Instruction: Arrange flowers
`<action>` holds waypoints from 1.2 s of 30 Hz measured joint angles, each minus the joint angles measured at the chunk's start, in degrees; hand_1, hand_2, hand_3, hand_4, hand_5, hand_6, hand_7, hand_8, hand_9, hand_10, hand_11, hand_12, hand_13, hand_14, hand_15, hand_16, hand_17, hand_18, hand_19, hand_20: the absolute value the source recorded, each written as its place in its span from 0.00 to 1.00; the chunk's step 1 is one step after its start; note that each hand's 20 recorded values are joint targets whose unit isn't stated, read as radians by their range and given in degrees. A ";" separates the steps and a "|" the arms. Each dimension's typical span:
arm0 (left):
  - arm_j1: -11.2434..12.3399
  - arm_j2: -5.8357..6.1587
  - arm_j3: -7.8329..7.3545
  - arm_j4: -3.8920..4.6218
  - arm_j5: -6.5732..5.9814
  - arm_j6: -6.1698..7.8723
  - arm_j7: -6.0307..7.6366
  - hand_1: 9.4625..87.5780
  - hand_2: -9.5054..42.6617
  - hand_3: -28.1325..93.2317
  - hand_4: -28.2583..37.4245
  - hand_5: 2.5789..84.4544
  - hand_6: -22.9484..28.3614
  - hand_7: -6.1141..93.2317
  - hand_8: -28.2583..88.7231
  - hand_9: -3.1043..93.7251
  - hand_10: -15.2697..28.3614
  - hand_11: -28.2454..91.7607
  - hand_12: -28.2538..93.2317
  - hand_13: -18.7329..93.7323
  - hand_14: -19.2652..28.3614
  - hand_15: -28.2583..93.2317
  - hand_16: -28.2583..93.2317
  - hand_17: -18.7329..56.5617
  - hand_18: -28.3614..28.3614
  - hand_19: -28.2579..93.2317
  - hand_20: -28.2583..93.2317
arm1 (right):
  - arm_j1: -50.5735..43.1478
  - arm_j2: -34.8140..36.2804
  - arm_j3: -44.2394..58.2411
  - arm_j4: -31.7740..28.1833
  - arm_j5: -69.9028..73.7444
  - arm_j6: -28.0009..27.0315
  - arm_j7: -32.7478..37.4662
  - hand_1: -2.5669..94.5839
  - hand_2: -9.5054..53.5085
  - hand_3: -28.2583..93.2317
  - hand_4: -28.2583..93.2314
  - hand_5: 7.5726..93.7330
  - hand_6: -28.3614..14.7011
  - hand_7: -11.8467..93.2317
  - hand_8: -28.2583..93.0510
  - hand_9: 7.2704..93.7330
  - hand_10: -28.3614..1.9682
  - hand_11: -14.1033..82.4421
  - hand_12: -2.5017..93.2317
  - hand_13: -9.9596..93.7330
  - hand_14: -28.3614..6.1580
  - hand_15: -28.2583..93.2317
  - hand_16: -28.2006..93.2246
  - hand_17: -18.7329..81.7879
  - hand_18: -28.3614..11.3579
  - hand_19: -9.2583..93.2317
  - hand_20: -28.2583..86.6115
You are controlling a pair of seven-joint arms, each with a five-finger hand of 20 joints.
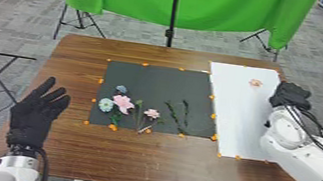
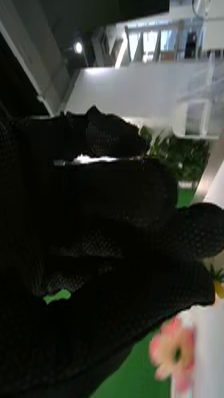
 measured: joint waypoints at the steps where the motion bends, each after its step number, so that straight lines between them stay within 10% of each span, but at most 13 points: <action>1: 0.05 0.00 -0.05 0.00 0.00 0.00 -0.02 0.18 0.31 0.92 0.04 0.45 0.65 0.15 0.17 0.41 0.84 0.47 0.32 0.38 1.00 0.74 0.14 0.14 0.98 0.71 0.28 | -0.13 0.19 -0.10 -0.78 -0.28 1.31 -0.39 0.60 0.00 0.79 0.00 0.95 0.78 0.27 0.24 1.00 0.81 0.32 0.36 0.85 0.79 0.75 0.48 0.46 0.25 0.91 0.64; 9: 0.14 -0.72 -0.45 -0.03 0.51 -0.09 -0.80 0.18 0.31 0.92 0.04 0.45 0.65 0.15 0.17 0.41 0.84 0.47 0.32 0.38 1.00 0.74 0.14 0.14 0.98 0.71 0.28 | 2.09 0.40 -4.40 -10.03 -1.67 8.13 -9.71 0.59 0.00 0.81 0.00 0.94 0.77 0.27 0.25 1.00 0.80 0.32 0.38 0.82 0.76 0.77 0.49 0.44 0.24 0.91 0.64; 27: 0.19 -0.71 -0.44 -0.03 0.49 -0.32 -0.99 0.18 0.31 0.92 0.04 0.45 0.65 0.15 0.17 0.41 0.84 0.47 0.32 0.38 1.00 0.74 0.14 0.14 0.98 0.71 0.28 | 1.37 -13.04 -6.58 -12.92 -6.14 -4.24 -17.37 0.53 0.00 0.81 0.00 0.81 0.80 0.28 0.21 0.89 0.76 0.38 0.43 0.70 0.66 0.86 0.45 0.35 0.24 0.87 0.68; 36: 0.11 -0.42 -0.44 -0.02 0.38 -0.32 -1.16 0.18 0.31 0.92 0.04 0.45 0.65 0.15 0.17 0.41 0.84 0.47 0.32 0.38 1.00 0.74 0.14 0.14 0.98 0.71 0.28 | -0.99 -11.37 -4.63 -14.31 -8.22 -10.51 -20.77 0.38 0.00 0.86 0.00 0.67 0.81 0.28 0.11 0.75 0.62 0.62 0.24 0.65 0.60 0.90 0.42 0.31 0.21 0.84 0.71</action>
